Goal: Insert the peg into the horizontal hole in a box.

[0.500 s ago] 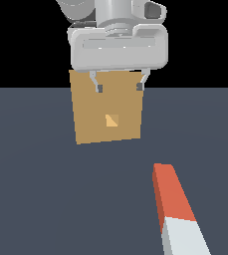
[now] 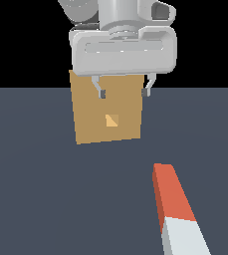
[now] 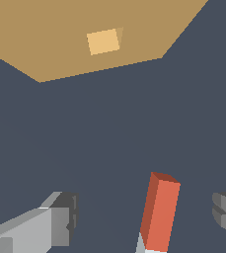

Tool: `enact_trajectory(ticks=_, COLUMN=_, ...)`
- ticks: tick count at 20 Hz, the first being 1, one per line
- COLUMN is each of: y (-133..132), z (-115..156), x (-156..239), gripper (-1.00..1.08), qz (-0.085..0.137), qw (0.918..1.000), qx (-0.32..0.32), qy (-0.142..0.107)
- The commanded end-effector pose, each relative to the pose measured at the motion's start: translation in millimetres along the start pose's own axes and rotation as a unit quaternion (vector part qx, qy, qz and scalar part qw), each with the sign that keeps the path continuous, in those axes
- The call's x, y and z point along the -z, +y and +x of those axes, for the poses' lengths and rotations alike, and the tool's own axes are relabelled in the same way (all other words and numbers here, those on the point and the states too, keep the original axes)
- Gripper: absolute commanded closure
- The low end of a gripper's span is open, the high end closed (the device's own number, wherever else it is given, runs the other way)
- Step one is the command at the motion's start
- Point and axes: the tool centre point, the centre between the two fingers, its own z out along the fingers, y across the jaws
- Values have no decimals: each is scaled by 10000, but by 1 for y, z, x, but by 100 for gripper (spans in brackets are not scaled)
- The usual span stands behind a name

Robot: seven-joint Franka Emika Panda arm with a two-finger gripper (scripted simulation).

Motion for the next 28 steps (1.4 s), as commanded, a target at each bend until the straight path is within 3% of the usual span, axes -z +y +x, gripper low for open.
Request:
enact_trajectory(ticks=1, y=4, z=-16, x=-9, gripper=-92, qz=17, qw=10000, qx=-73, qy=0)
enact_trajectory(ticks=17, y=38, z=-167, x=-92, gripper=-92, qz=156, qw=9972, qx=-733, qy=40)
enact_trajectory(ticks=28, y=46, z=-214, x=-118, gripper=-92, qz=200, qw=9953, qx=-941, qy=56)
